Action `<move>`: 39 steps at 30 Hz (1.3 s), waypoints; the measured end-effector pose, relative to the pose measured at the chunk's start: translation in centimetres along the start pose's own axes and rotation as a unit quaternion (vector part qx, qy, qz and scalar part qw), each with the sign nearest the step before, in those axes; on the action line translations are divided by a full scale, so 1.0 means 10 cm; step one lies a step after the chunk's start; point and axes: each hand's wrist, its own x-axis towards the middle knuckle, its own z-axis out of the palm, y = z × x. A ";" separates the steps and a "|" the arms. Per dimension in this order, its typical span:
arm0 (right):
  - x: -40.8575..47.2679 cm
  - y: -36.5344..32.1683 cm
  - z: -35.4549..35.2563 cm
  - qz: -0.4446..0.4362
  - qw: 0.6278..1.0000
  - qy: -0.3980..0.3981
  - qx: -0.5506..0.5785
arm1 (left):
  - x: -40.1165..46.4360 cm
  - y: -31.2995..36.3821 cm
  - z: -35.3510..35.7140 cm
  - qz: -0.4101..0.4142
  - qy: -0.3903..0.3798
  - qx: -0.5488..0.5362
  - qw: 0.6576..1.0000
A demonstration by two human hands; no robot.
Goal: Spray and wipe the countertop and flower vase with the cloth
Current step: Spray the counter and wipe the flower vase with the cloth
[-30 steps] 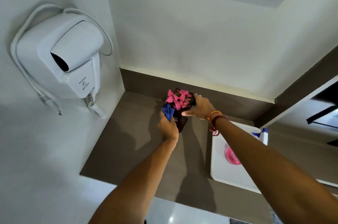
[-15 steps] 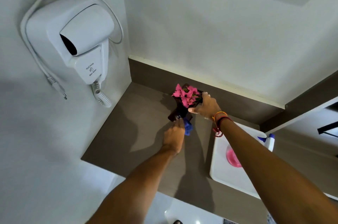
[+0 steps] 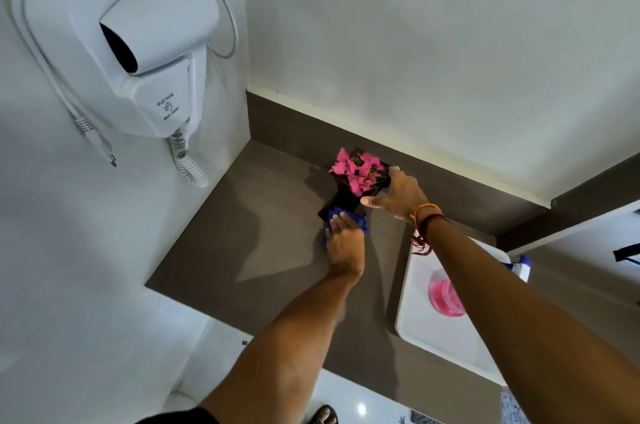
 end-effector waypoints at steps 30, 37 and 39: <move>-0.06 -0.01 -0.12 -0.005 1.000 -0.003 -0.030 | 0.28 -0.61 -0.27 0.094 -0.131 0.108 0.981; 0.02 -0.01 -0.16 -0.031 0.998 -0.034 -0.049 | 0.36 -0.49 -0.12 -0.015 -0.001 -0.032 0.999; 0.05 0.00 -0.16 -0.032 0.997 -0.034 -0.054 | 0.36 -0.48 -0.05 -0.011 -0.021 -0.036 0.999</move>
